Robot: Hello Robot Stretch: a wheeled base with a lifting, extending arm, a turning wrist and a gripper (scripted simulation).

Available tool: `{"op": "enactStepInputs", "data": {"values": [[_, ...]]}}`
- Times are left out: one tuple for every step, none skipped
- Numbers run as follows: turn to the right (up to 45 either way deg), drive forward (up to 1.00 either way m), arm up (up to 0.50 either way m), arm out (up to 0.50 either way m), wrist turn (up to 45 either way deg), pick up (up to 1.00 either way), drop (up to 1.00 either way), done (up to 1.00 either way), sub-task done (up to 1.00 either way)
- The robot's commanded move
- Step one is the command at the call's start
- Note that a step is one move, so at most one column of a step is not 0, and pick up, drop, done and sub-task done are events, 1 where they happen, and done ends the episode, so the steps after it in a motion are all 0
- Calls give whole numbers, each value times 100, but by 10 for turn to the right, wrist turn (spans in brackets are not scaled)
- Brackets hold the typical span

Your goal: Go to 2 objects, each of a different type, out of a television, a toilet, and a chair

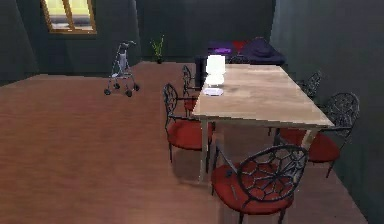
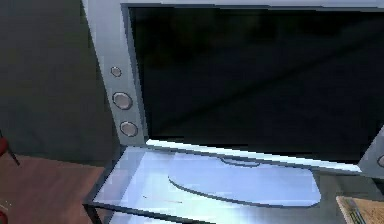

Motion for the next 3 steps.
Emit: {"op": "enactStepInputs", "data": {"values": [[0, 20, 0, 0, 0, 0, 0, 0, 0], [240, 0, 0, 0, 0, 0, 0, 0, 0], [0, 0, 0, 0, 0, 0, 0, 100, 0]]}}
